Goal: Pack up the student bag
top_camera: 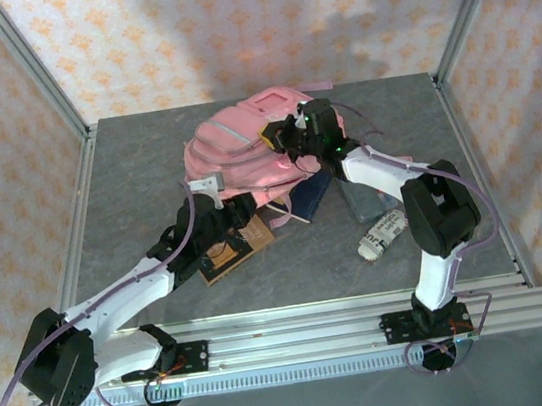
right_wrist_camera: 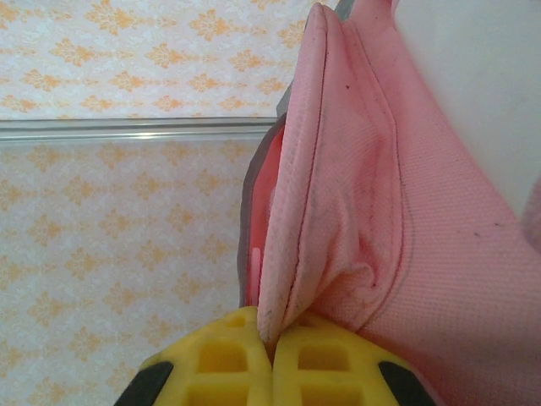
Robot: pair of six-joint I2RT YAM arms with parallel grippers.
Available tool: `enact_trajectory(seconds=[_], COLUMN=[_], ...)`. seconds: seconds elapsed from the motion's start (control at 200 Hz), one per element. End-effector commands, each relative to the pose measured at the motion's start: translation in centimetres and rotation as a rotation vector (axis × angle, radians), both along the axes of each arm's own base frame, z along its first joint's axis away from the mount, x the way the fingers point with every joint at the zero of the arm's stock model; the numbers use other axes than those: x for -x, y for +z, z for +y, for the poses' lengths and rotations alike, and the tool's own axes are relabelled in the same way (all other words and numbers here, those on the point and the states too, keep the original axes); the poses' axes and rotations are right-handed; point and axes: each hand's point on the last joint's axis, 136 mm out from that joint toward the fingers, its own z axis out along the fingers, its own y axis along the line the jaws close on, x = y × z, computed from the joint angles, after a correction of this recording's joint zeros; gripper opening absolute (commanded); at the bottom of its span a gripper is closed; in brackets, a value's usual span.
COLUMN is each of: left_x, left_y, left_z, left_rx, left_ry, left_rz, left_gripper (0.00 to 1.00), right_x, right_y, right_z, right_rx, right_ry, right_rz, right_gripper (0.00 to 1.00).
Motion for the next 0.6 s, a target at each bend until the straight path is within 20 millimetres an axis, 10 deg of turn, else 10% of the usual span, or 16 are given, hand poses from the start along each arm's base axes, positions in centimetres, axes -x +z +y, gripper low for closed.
enact_trajectory(seconds=[0.0,0.596], left_x=[-0.3,-3.7], left_y=[1.3,-4.0], left_z=[-0.6,-4.2], left_rx=[0.011,-0.269], left_ry=[0.015,0.066], left_rz=[-0.004,0.038], left_gripper=[0.49,0.43], right_x=[0.8,0.7], right_y=[8.5,9.5], right_z=[0.4,0.7], right_rx=[-0.114,-0.131], right_ry=[0.038,0.046], right_rz=[-0.236,-0.246], right_gripper=[0.0,0.0])
